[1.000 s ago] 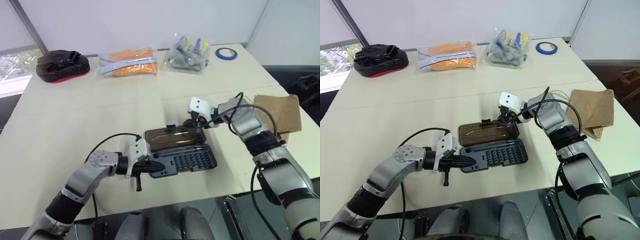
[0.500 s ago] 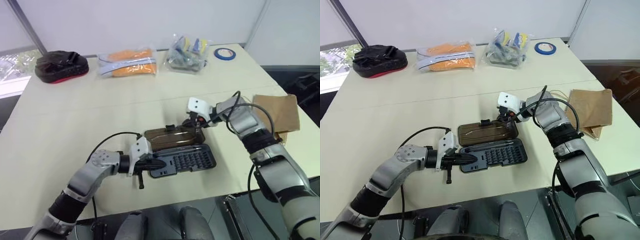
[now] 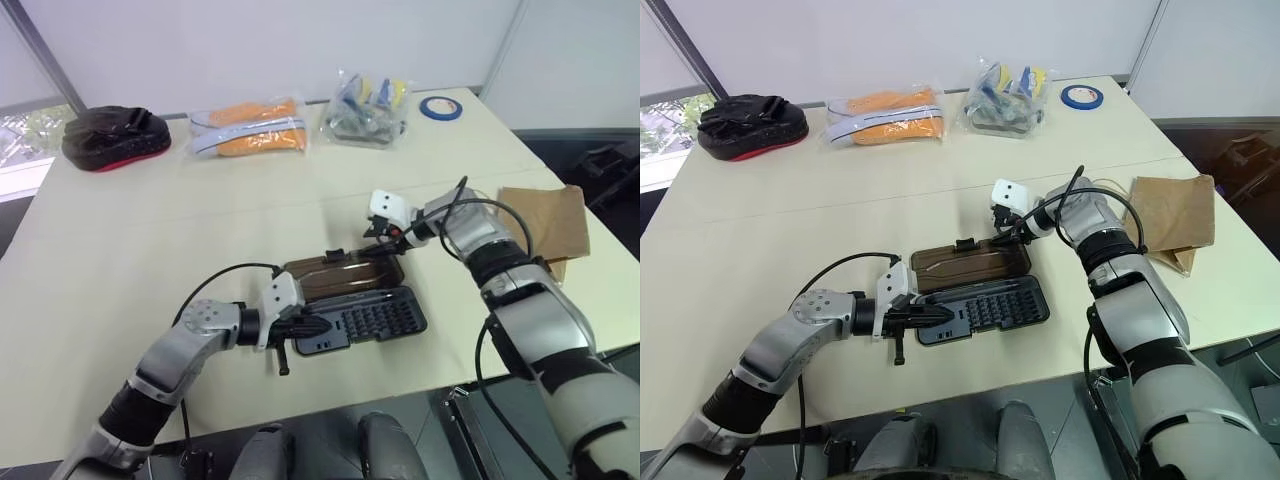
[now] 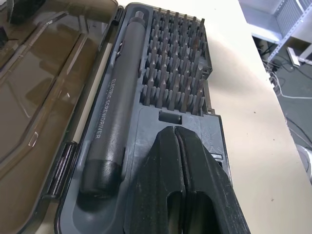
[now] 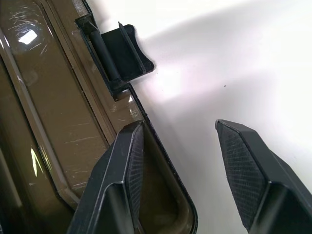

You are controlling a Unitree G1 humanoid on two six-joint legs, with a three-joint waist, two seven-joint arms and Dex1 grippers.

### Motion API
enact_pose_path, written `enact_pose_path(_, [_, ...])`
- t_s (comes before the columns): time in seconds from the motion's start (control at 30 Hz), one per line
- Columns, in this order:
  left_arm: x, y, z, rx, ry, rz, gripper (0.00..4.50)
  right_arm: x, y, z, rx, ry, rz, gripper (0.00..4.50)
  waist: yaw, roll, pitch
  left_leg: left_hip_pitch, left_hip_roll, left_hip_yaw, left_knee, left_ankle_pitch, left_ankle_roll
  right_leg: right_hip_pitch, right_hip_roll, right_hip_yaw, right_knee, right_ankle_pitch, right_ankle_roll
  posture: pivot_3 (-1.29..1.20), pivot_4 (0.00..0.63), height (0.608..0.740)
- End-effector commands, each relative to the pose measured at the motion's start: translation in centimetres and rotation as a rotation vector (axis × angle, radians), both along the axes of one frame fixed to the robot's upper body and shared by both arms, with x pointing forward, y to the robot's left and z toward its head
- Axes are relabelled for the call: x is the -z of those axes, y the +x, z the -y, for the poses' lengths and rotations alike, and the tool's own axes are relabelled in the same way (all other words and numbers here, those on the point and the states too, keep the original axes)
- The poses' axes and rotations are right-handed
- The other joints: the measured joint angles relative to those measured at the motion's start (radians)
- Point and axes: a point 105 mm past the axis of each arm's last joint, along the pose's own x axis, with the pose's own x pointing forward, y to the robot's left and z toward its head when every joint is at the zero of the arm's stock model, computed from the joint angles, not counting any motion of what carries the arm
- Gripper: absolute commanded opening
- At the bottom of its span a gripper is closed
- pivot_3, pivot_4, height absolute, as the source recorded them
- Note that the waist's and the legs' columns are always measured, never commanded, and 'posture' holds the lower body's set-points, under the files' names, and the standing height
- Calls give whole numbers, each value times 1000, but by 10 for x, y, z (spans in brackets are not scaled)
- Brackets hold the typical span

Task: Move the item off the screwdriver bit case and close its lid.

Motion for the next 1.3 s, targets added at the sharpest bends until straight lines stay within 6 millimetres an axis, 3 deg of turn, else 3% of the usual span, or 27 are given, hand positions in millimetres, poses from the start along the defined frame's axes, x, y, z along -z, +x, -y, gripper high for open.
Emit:
enact_pose_path(0.03, [-3, 3, -4, -22, -1, 21, 0, 9, 1, 5, 21, -41, -22, 2346, 0, 0, 0, 0, 0, 0, 0, 0, 0, 0, 0, 0, 0, 0, 0, 0, 150, 740])
enact_pose_path(0.07, [-3, 4, -4, -25, 0, 24, 0, 10, 0, 5, 14, -49, -27, 2346, 0, 0, 0, 0, 0, 0, 0, 0, 0, 0, 0, 0, 0, 0, 0, 0, 150, 740])
enact_pose_path(0.13, [-3, 6, -5, -30, 1, 30, 0, 15, -3, 4, 0, -60, -56, 1600, -1, 0, 0, 0, 0, 0, 0, 0, 0, 0, 0, 0, 0, 0, 0, 0, 150, 740])
enact_pose_path(0.23, [-4, 6, -5, -34, -1, 34, 0, 21, -7, 5, -21, -80, -82, 70, -2, 0, -1, 2, 0, 0, 0, 0, 0, 2, 0, 0, 0, 0, 0, 0, 150, 740])
enact_pose_path(0.57, [-10, 15, -9, -86, -20, 56, 0, 26, -9, 4, -68, -123, -67, 27, 0, 0, -1, 3, 0, -1, 0, 0, 0, 4, 1, 0, 0, 0, 0, 0, 150, 740])
enact_pose_path(0.83, [-43, 43, -21, -247, -152, 87, 0, -16, 9, -6, -175, -176, 289, 27, -2, 0, -1, 3, 0, -1, 1, 0, 0, 3, 1, 0, 0, 0, 0, 0, 150, 740])
enact_pose_path(1.07, [-79, 72, -48, -414, -272, 135, 0, -34, -12, -16, -273, -193, 523, 27, 2, 0, -1, -8, 0, -1, 1, 0, -1, -8, 0, 0, 1, 0, 0, 0, 150, 740])
enact_pose_path(1.2, [-102, 96, -80, -582, -369, 162, 0, -39, -28, -23, -292, -209, 642, 27, 1, 0, -1, -11, 0, -1, 2, 0, -1, -10, 0, 0, 1, 0, 0, 0, 150, 740])
enact_pose_path(1.3, [-107, 108, -99, -662, -397, 160, 0, -44, -35, -28, -293, -207, 700, 27, 0, 0, -1, -11, 0, 0, 2, 0, -1, -11, 0, 0, 1, 0, 0, 0, 150, 740])
